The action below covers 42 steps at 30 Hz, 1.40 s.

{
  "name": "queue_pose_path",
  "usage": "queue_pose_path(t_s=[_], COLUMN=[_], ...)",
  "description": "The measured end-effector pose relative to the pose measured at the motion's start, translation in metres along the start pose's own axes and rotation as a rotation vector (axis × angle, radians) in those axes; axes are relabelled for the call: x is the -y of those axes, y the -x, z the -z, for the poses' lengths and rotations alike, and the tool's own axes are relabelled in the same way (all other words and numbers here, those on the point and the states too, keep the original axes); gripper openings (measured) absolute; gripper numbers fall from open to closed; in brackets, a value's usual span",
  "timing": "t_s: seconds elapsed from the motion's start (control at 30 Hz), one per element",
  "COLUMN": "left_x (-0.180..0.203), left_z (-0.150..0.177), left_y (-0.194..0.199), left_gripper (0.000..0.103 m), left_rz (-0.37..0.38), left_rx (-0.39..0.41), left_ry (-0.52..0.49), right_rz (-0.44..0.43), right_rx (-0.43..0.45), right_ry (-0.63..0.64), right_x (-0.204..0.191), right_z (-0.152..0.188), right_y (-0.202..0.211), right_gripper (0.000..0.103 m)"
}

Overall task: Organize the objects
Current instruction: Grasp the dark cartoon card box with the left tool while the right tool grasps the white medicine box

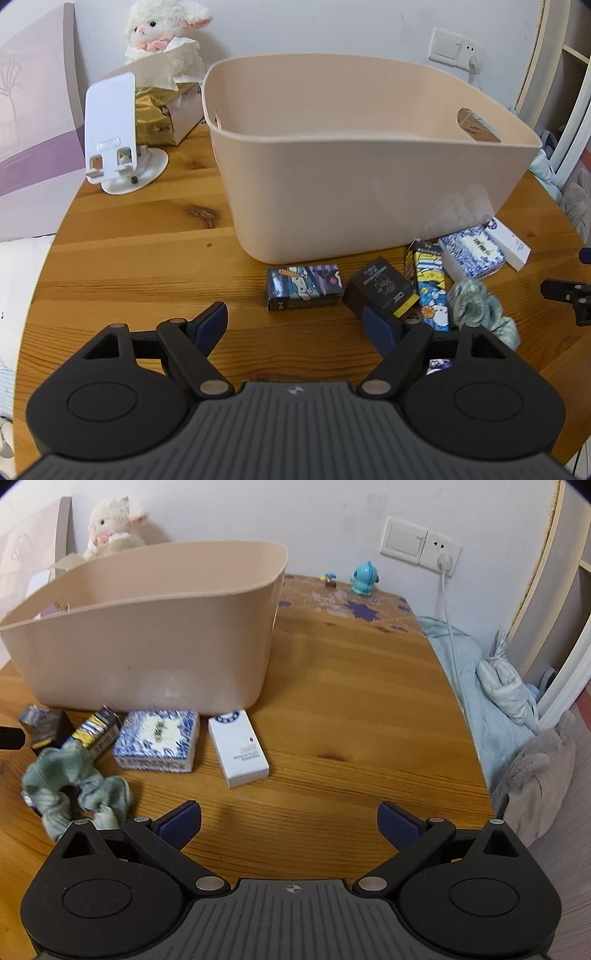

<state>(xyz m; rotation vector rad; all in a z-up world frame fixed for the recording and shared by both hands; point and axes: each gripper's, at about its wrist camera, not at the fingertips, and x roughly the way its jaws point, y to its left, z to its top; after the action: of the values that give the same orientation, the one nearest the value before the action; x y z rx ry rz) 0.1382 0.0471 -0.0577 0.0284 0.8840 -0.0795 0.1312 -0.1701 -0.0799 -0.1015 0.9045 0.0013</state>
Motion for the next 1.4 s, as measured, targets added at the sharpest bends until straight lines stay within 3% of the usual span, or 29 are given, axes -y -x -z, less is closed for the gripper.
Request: queue_pose_path(t_s=[0.27,0.7,0.87,0.97,1.07,1.13,1.2,1.4], left_x=[-0.003,-0.005,-0.006,-0.008,-0.011,-0.012,-0.013,-0.013], left_z=[0.005,0.0,0.0,0.002,0.002,0.003,0.004,0.011], left_y=[-0.02,-0.036,-0.037,-0.034,-0.032,-0.03,-0.029,-0.021], left_gripper=[0.081,0.081,0.076,0.064,0.053,0.053,0.052,0.052], left_rz=[0.023,-0.009,-0.023,-0.028,-0.028,-0.027,-0.03,-0.027], left_rx=[0.012,0.055,0.062,0.069,0.068,0.066,0.067,0.077], left_ry=[-0.013,0.003,-0.002,0.005,0.008,0.008,0.006,-0.001], right_rz=[-0.002,-0.046,-0.053,-0.07,-0.098,-0.107,-0.113,-0.095], right_rx=[-0.024,0.039,0.065,0.069,0.063,0.059,0.055,0.044], right_ry=[0.014,-0.001,0.009,-0.002,0.0,0.017,0.034,0.061], right_x=[0.0,-0.001,-0.006,-0.007,-0.009,-0.013,-0.018,-0.029], right_z=[-0.001,-0.014,-0.018,-0.02,-0.021,-0.022,-0.023,-0.017], right_y=[-0.025,-0.041,-0.041,-0.041,-0.039,-0.037,-0.035,-0.029], right_gripper=[0.103,0.102,0.086,0.077,0.061,0.045,0.034,0.029])
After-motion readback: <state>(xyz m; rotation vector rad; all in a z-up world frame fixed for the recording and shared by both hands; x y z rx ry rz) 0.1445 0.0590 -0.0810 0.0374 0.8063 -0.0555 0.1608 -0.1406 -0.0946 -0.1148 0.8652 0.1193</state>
